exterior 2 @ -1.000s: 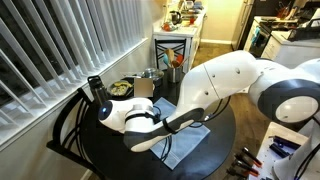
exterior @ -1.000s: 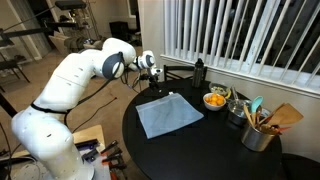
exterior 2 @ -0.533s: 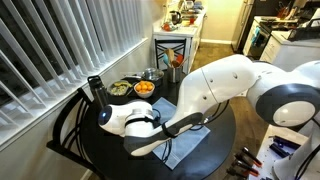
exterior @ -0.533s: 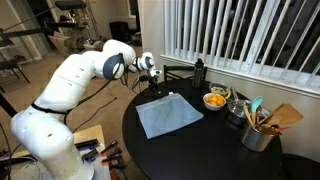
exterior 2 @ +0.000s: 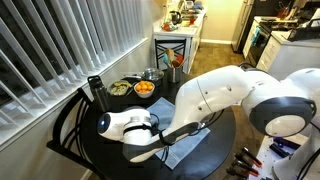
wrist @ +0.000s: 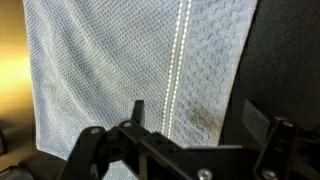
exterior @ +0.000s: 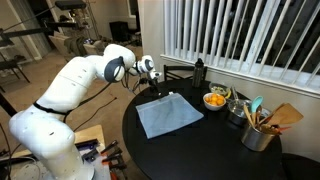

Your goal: Unfold the towel

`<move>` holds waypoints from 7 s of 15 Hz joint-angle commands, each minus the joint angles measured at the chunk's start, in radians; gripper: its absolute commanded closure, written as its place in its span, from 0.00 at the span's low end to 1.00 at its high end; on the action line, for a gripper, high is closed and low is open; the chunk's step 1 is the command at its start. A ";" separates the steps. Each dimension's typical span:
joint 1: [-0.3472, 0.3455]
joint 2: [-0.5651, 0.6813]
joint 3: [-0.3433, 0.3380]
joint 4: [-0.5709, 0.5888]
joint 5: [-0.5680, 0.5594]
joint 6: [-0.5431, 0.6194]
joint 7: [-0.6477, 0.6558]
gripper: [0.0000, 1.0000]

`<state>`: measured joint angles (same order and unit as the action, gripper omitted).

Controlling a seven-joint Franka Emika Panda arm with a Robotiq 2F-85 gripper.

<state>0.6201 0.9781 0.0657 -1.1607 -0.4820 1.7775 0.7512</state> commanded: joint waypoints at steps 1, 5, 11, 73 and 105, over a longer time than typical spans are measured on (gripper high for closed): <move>0.013 0.023 -0.018 0.037 0.003 -0.020 0.067 0.00; 0.002 0.053 -0.019 0.056 0.011 -0.015 0.097 0.00; -0.001 0.086 -0.037 0.085 0.006 -0.023 0.112 0.00; -0.200 -0.328 -0.094 -0.417 -0.041 0.086 -0.041 0.97; -0.531 -0.526 -0.191 -0.627 -0.267 0.185 -0.116 0.97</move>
<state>0.1161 0.4896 -0.1376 -1.7457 -0.7664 1.9679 0.6640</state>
